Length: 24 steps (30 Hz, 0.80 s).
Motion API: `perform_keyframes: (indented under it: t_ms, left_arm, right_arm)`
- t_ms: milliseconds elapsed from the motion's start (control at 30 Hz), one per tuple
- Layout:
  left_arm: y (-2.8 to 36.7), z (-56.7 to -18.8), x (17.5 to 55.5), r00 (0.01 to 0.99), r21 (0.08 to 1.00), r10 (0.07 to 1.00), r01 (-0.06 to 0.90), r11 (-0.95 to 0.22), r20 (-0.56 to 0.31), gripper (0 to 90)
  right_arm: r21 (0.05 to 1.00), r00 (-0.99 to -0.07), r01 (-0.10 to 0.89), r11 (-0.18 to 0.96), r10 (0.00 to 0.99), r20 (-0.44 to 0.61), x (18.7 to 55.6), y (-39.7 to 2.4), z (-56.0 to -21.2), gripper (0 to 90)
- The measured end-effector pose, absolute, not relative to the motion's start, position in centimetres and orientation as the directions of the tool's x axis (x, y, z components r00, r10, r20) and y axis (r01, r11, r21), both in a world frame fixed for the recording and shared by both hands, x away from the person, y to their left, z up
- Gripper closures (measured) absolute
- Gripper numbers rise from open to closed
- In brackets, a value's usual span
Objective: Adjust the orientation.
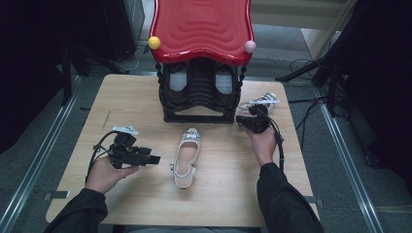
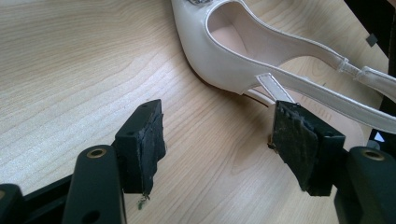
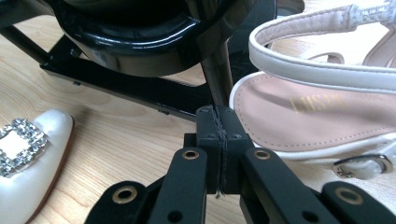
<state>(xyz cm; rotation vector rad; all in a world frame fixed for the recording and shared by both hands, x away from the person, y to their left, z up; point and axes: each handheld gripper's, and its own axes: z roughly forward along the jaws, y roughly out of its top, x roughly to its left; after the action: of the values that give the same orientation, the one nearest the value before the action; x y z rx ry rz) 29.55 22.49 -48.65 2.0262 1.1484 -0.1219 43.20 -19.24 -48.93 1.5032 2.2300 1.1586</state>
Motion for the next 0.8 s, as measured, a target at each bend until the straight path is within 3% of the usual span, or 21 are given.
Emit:
perform_keyframes:
  t_ms: [800]
  left_arm:
    - [21.9, -48.6, 30.8, 0.608, 0.593, 0.659, 0.75, -0.294, -0.443, 34.2]
  right_arm:
    - [0.699, -0.434, 0.698, 0.155, 0.868, 0.241, 41.6, -20.6, -48.9, 90.0]
